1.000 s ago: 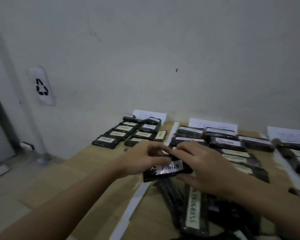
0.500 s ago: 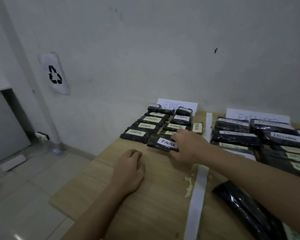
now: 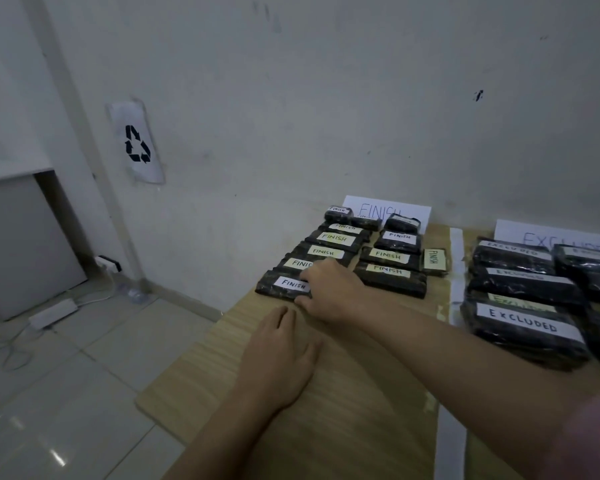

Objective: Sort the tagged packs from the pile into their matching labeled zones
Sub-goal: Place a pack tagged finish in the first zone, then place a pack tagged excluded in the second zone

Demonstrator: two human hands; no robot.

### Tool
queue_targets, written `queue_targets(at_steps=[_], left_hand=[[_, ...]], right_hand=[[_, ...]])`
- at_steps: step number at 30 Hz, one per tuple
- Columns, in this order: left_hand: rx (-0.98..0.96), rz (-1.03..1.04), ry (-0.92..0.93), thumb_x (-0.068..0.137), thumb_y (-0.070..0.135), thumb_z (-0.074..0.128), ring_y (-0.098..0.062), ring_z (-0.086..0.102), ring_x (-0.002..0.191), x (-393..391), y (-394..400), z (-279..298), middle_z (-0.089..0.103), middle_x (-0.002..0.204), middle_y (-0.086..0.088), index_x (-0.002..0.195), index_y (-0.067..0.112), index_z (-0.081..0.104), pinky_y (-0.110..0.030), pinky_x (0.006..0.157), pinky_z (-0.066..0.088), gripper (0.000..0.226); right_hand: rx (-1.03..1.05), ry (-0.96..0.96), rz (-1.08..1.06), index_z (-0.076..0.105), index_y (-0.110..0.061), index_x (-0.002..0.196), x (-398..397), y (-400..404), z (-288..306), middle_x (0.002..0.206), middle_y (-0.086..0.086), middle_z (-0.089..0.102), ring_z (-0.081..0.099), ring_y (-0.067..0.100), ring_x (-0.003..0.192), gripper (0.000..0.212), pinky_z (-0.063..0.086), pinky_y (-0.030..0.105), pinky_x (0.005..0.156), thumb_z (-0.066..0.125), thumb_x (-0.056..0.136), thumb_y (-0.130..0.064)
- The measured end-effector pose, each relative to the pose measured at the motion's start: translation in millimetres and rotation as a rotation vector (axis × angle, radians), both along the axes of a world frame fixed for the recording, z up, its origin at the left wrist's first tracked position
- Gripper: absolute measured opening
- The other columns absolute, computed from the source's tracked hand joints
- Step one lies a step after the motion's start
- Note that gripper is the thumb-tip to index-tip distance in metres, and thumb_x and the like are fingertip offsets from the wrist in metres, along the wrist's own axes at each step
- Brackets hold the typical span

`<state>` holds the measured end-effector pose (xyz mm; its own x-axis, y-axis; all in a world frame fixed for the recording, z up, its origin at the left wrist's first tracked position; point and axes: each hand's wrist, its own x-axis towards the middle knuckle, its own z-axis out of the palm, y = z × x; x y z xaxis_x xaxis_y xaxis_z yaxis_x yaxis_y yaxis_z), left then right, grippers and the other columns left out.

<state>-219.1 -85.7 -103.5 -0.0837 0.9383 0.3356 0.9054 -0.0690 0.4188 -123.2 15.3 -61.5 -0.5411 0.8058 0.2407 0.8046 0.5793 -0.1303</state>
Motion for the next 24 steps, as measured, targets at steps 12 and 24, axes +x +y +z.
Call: queue_targets(at_steps=[12, 24], left_hand=[[-0.031, 0.040, 0.038, 0.089, 0.042, 0.048, -0.017, 0.039, 0.126, 2.1, -0.5, 4.9, 0.042, 0.138, -0.003, 0.128, 0.009, 0.046, -0.025, 0.101, 0.031, 0.050], [-0.023, -0.297, 0.012, 0.093, 0.031, 0.045, -0.020, 0.050, 0.116, 112.2, -29.7, 34.6, 0.052, 0.130, -0.002, 0.125, 0.015, 0.053, -0.031, 0.093, 0.040, 0.036]], right_hand=[[-0.065, -0.003, 0.074, 0.061, -0.012, 0.105, 51.0, -21.3, 36.9, 0.106, 0.006, 0.059, 0.056, 0.023, 0.101, 0.028, 0.047, 0.034, 0.083, 0.056, 0.088, -0.034], [-0.289, -0.298, -0.047, 0.063, -0.019, 0.108, 207.8, -133.2, 62.7, 0.095, -0.001, 0.065, 0.057, 0.014, 0.081, 0.048, 0.049, 0.027, 0.077, 0.060, 0.080, -0.057]])
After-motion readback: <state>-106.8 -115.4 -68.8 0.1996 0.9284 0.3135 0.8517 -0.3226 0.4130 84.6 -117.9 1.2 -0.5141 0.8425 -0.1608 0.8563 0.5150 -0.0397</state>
